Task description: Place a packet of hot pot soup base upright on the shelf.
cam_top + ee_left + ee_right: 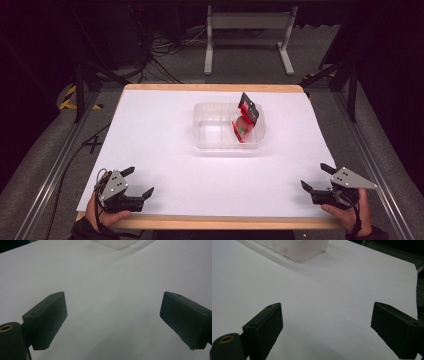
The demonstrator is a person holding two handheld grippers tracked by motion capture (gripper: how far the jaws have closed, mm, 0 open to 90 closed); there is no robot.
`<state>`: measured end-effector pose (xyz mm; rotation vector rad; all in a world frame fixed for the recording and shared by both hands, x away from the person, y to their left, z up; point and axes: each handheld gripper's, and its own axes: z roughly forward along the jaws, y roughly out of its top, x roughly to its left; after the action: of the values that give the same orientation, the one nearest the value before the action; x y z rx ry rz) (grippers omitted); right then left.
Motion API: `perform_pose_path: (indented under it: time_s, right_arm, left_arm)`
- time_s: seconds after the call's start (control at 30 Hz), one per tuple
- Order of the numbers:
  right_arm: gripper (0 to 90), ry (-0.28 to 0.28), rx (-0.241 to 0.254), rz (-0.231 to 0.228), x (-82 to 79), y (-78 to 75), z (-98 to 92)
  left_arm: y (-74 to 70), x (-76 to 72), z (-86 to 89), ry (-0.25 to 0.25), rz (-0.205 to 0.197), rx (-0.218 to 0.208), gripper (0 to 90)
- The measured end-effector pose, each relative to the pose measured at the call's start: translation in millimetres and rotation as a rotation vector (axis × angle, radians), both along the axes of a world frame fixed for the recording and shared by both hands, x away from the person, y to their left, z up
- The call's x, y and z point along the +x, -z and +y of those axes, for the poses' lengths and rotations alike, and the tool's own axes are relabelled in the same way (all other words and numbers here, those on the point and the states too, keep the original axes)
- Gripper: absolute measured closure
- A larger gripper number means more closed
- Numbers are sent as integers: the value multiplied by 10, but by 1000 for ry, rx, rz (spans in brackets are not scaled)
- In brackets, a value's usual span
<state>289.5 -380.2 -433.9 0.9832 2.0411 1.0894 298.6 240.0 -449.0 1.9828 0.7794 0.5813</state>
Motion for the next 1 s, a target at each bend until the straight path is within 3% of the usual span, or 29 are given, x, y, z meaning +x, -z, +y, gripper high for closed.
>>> perform_pose_path:
  time_s: [1.0]
  right_arm:
    - [104,-23,-15,5,11,11,71]
  left_arm:
    - [1,20,-18,1,4,2,81]
